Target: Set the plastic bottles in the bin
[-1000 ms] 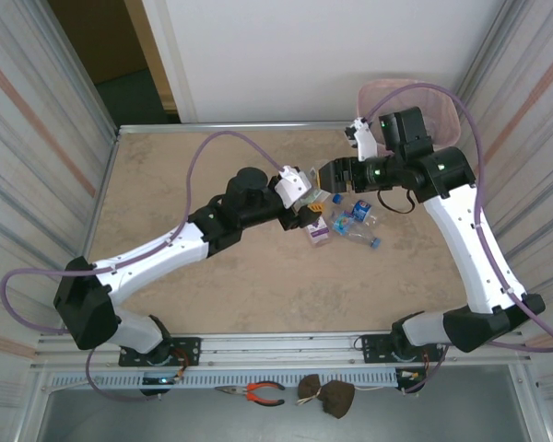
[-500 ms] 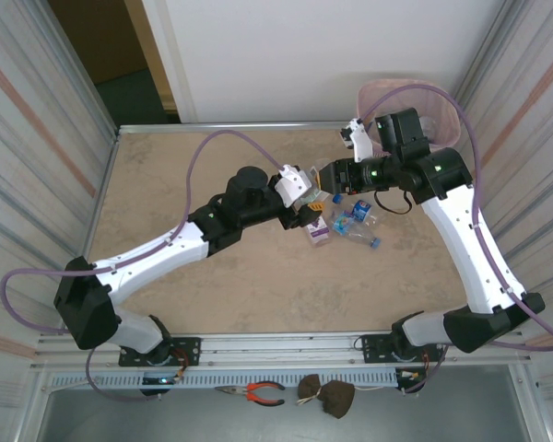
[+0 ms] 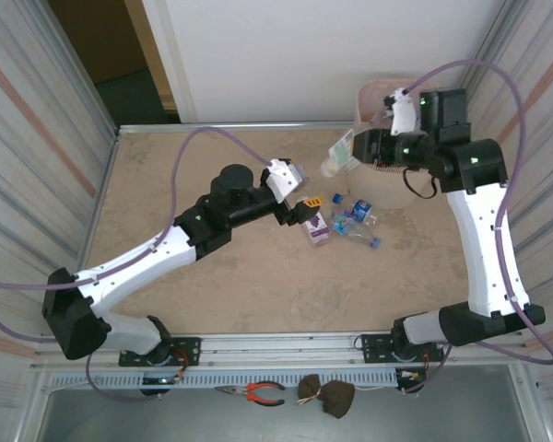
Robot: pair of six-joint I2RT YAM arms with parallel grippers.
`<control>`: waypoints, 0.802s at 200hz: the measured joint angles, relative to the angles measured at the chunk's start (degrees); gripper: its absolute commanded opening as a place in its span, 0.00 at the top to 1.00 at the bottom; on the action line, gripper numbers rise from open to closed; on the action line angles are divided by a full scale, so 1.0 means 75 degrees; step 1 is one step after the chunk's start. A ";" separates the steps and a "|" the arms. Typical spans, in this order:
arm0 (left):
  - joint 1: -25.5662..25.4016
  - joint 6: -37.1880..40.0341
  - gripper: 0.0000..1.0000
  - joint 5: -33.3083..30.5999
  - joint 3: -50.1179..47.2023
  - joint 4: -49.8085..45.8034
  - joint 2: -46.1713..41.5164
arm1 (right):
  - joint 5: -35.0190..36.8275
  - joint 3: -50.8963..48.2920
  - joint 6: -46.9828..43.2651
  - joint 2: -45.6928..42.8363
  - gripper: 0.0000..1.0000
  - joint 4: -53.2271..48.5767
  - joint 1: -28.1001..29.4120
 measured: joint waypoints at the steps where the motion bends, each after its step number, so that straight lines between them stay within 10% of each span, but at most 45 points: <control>1: 0.0000 0.0000 0.21 0.0000 0.0000 0.0003 -0.0006 | 0.0000 0.0041 -0.0009 0.0009 0.60 -0.0003 -0.0044; 160: 0.0000 -0.0189 0.22 0.0000 -0.0233 0.0236 -0.0044 | 0.0364 0.4010 -0.0729 0.3372 0.70 -0.1527 -0.2244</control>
